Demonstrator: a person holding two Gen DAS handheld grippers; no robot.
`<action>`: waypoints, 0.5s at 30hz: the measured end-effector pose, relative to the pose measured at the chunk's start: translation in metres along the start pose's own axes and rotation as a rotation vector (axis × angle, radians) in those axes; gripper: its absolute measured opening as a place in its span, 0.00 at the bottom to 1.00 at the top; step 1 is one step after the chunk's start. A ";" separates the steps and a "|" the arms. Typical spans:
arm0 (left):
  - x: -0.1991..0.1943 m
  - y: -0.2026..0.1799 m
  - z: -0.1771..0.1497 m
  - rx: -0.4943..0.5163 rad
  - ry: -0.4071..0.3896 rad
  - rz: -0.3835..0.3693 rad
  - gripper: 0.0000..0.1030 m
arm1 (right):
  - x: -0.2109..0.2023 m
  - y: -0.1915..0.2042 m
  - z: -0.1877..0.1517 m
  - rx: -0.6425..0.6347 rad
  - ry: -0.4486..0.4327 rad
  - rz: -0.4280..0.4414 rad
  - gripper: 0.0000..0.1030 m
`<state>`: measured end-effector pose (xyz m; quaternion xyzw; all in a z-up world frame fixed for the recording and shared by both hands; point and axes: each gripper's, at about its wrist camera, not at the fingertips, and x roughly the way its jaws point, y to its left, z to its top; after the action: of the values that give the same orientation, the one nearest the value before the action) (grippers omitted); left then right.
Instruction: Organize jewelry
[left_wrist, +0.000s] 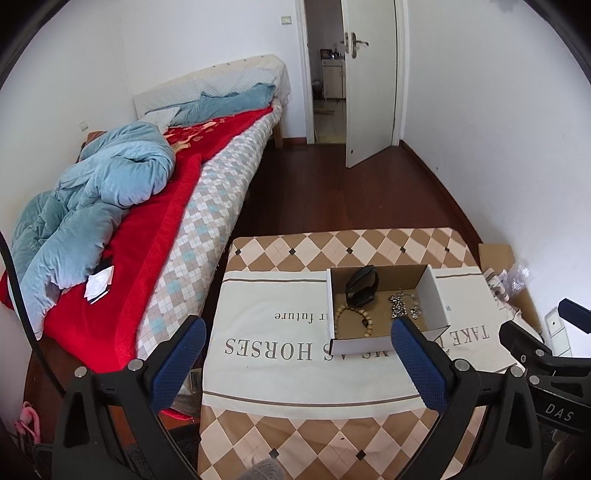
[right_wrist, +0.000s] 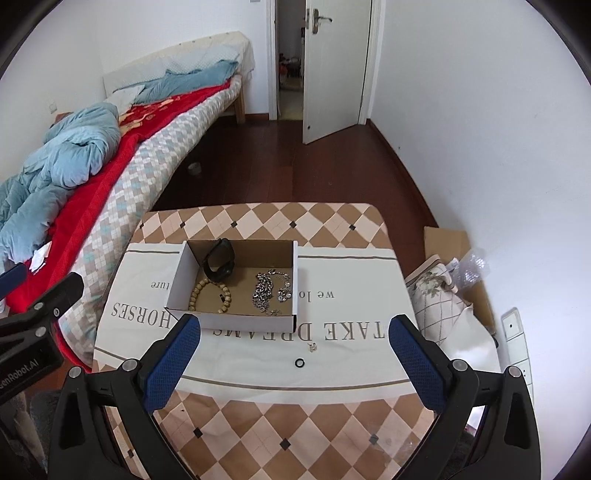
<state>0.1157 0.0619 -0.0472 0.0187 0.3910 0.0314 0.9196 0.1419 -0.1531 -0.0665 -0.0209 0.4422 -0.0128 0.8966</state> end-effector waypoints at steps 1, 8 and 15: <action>-0.003 0.000 -0.001 0.000 -0.004 -0.001 0.99 | -0.004 -0.001 -0.001 0.000 -0.005 0.001 1.00; -0.021 -0.003 -0.013 -0.012 -0.015 0.018 0.99 | -0.039 -0.011 -0.009 0.049 -0.053 0.065 1.00; 0.026 -0.014 -0.044 -0.019 0.068 0.116 0.99 | 0.008 -0.056 -0.039 0.088 0.062 0.032 0.58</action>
<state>0.1022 0.0498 -0.0974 0.0314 0.4202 0.0889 0.9025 0.1155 -0.2102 -0.0939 0.0259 0.4693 -0.0186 0.8825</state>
